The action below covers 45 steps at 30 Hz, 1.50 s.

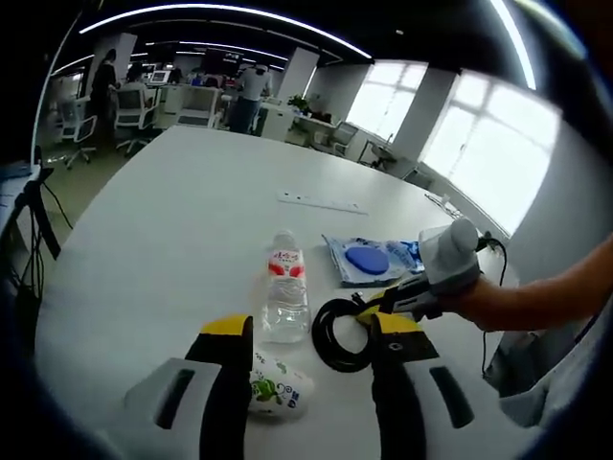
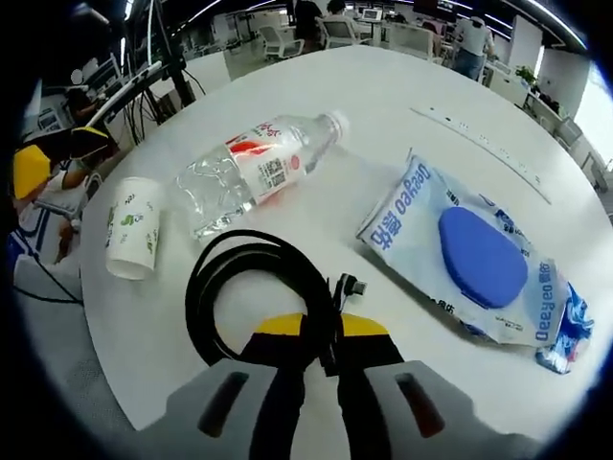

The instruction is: Arrange the tabletop items into an orderly group along one side of the table until the central work area is clear of visible clutter.

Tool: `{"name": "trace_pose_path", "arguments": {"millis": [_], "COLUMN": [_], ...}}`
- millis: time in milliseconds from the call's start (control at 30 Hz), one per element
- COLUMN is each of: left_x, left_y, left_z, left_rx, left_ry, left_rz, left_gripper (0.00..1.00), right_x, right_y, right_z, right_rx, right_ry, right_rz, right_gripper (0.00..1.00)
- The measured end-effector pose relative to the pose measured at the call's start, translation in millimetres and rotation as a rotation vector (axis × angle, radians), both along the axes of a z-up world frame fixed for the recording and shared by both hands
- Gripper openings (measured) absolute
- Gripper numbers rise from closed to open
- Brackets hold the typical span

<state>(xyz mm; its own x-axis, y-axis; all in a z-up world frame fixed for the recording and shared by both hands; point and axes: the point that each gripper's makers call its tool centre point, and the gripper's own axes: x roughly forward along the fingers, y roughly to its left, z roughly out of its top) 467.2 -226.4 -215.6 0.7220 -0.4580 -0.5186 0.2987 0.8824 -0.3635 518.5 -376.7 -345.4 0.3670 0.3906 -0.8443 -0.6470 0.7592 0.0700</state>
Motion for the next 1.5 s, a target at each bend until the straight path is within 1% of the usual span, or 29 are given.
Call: {"name": "trace_pose_path", "arguments": {"millis": [200, 300, 400, 500, 667, 733, 800, 1033, 1133, 1200, 1300, 1500], "left_x": [-0.5, -1.4, -0.7, 0.3, 1.7, 2.5, 2.4, 2.3, 3.8, 4.1, 4.8, 7.9], "left_y": [-4.7, -9.7, -14.3, -19.7, -27.0, -30.5, -34.0, -50.3, -58.7, -64.9, -72.8, -82.4], "left_z": [-3.4, -5.2, -5.1, -4.6, -4.1, -3.4, -4.4, -7.3, -8.5, -9.1, -8.7, -1.8], "left_rx": [0.016, 0.026, 0.027, 0.030, 0.032, 0.027, 0.036, 0.052, 0.050, 0.048, 0.053, 0.051], "left_ry": [0.008, 0.015, 0.017, 0.017, 0.016, 0.016, 0.017, 0.024, 0.026, 0.030, 0.028, 0.011], "left_rz": [-0.015, -0.030, -0.040, -0.053, -0.070, -0.075, -0.084, -0.128, -0.145, -0.159, -0.181, -0.200], "left_gripper": [0.48, 0.48, 0.48, 0.47, 0.47, 0.47, 0.47, 0.46, 0.46, 0.46, 0.46, 0.46], "right_x": [-1.6, -4.0, -7.1, -11.0, -13.4, -15.0, -16.4, -18.2, -19.6, -19.5, -19.2, -18.8], "right_y": [-0.5, -2.4, -4.0, -5.2, -9.1, -10.4, -11.4, -15.7, -16.8, -17.4, -18.4, -24.1], "right_z": [1.8, 5.4, 8.3, 13.7, 20.3, 24.9, 29.5, 45.9, 52.9, 58.9, 67.5, 83.5], "right_rx": [0.012, 0.029, 0.034, 0.057, 0.068, 0.081, 0.100, 0.144, 0.146, 0.160, 0.184, 0.201], "right_ry": [-0.007, -0.005, -0.015, -0.022, -0.032, -0.040, -0.039, -0.066, -0.085, -0.095, -0.105, -0.139], "right_rz": [0.017, 0.014, 0.023, 0.030, 0.035, 0.043, 0.036, 0.026, 0.042, 0.043, 0.033, 0.028], "right_gripper": [0.07, 0.07, 0.06, 0.06, 0.06, 0.06, 0.06, 0.06, 0.06, 0.06, 0.05, 0.05]}}
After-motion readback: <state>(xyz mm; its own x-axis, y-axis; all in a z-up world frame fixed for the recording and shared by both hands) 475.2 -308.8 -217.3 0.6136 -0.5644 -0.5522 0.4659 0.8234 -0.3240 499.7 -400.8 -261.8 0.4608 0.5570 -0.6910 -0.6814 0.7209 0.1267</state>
